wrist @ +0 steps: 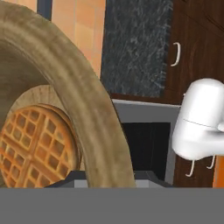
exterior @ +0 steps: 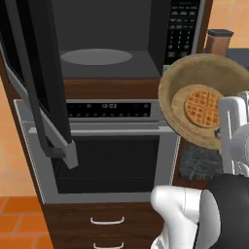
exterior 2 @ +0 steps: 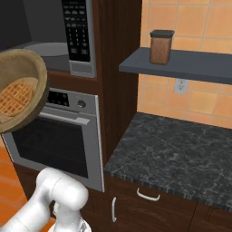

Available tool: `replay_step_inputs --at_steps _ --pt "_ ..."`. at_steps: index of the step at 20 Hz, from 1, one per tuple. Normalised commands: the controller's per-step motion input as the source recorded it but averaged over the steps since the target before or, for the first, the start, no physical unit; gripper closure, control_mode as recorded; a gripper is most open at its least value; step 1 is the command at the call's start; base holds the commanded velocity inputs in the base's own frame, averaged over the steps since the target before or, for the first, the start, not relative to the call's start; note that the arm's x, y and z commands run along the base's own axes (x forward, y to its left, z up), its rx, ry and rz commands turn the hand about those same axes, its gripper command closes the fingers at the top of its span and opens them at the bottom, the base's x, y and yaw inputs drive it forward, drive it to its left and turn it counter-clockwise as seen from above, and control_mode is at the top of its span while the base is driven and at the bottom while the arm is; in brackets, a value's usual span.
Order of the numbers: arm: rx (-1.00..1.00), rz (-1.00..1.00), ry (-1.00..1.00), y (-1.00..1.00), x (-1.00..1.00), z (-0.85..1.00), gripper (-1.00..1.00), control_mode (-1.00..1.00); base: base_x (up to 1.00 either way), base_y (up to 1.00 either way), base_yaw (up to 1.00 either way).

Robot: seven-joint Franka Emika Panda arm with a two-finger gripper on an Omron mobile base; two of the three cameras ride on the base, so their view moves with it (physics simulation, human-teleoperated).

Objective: Open the microwave, place the bowl with waffle inside the microwave, then close the microwave door and turn it on.

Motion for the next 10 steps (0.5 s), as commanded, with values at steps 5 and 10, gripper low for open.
replay_step_inputs --at_steps 5,10 --pt "0.03 0.22 0.01 0.58 0.56 0.69 1.00 -1.00 0.00 0.00 0.00" --pt "0.05 0.18 0.00 0.18 0.77 0.28 1.00 -1.00 0.00 0.00 0.00"
